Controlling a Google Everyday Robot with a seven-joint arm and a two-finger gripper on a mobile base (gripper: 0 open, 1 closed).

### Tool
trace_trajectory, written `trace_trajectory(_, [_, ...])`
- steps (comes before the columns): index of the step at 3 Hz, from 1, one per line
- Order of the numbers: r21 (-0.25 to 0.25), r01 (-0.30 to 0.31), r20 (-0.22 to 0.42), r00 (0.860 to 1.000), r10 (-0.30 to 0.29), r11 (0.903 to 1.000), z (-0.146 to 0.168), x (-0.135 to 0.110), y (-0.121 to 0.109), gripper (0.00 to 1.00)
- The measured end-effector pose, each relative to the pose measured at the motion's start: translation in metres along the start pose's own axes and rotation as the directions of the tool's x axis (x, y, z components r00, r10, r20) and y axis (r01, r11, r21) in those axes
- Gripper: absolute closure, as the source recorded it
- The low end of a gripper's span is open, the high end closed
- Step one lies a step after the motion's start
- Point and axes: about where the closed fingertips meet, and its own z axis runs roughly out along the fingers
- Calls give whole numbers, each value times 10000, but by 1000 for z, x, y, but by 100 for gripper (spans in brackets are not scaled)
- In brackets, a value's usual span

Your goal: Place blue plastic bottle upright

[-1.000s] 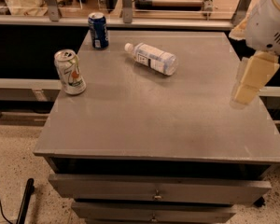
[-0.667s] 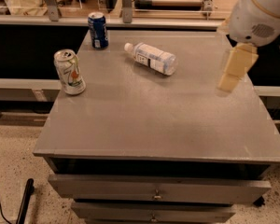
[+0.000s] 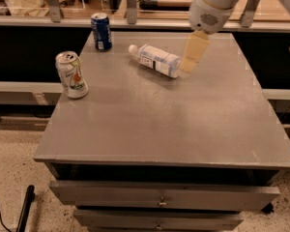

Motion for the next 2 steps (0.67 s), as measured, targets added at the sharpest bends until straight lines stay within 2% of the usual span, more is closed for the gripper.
trace_trajectory(1, [31, -552, -300, 9980, 553, 9985, 30, -31, -25, 0])
trace_trajectory(2, [66, -1091, -690, 9916, 1093, 9940, 61, -57, -42, 0])
